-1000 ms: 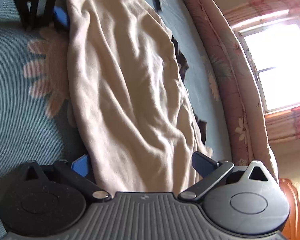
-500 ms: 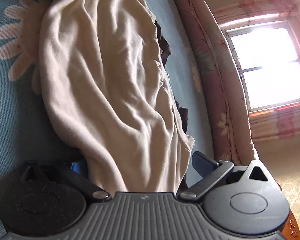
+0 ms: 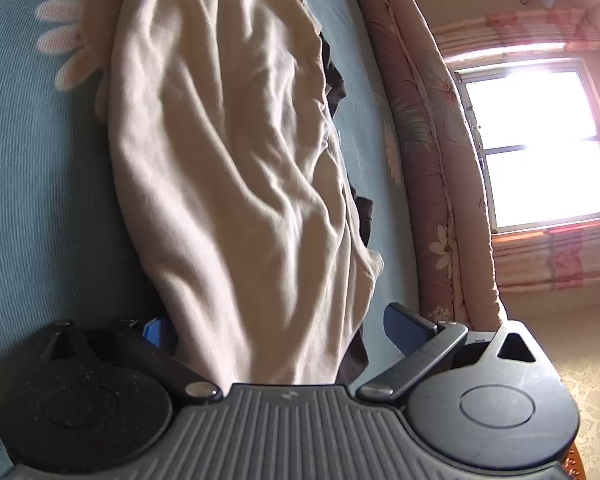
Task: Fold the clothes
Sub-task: 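Roll both tools and lower them beside the side edge of the stacked shirts, then close both tools on the side edge of the cream and black stack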
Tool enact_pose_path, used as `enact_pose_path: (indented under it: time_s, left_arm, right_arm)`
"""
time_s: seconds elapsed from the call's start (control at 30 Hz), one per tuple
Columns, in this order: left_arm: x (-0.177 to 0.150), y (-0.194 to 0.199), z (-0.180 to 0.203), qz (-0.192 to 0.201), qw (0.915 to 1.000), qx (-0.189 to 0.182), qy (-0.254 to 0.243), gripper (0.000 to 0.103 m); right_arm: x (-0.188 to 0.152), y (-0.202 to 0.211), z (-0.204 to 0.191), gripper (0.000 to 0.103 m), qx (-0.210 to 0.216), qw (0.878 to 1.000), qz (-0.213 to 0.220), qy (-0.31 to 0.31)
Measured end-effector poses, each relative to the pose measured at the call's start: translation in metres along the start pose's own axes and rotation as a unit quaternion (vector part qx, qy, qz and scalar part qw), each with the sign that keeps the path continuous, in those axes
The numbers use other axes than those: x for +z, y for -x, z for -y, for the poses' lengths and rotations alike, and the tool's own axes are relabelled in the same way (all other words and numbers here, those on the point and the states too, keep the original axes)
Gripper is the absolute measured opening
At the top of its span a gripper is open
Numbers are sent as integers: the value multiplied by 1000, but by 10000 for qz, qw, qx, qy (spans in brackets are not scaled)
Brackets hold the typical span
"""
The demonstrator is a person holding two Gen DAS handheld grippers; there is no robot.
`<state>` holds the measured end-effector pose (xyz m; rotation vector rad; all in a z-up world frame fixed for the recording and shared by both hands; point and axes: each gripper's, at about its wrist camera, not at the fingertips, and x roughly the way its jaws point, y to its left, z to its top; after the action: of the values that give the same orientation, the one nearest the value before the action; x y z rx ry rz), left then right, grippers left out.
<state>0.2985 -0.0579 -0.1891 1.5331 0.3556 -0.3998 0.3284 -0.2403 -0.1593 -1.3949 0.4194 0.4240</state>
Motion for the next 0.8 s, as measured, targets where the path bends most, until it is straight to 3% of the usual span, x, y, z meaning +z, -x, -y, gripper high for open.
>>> enact_pose_path:
  time_s: [0.17, 0.33, 0.43, 0.47, 0.5, 0.57, 0.63, 0.73, 0.8]
  left_arm:
    - [5, -4, 1, -66, 9999, -36, -125, 83]
    - [9, -9, 2, -180, 9993, -236, -231, 79]
    - [9, -6, 12, -176, 9988, -380, -255, 45]
    - [9, -4, 24, -168, 9991, -228, -320, 13]
    - [9, -3, 38, -157, 9991, -4, -400, 0]
    - [9, -1, 55, -165, 9986, 278, -424, 0]
    - [9, -2, 52, -225, 9991, 279, -215, 0]
    - [9, -3, 48, -217, 9994, 192, -190, 0]
    - [9, -2, 48, -202, 9994, 184, -196, 0]
  right_arm:
    - [-2, 5, -7, 103, -169, 9997, 36, 170]
    - [9, 3, -10, 103, -77, 9990, 98, 423]
    - [7, 2, -10, 96, -24, 9995, 105, 313]
    - [6, 3, -10, 93, -2, 9996, 125, 262]
    - [4, 5, -12, 86, 17, 9996, 154, 219]
    - [1, 11, -23, 65, 115, 9995, 228, 181]
    - [-3, 16, -39, 12, 277, 9989, 299, 221]
    - [-3, 15, -60, 14, -144, 9992, 261, 267]
    - [-1, 14, -53, 13, -8, 9998, 197, 34]
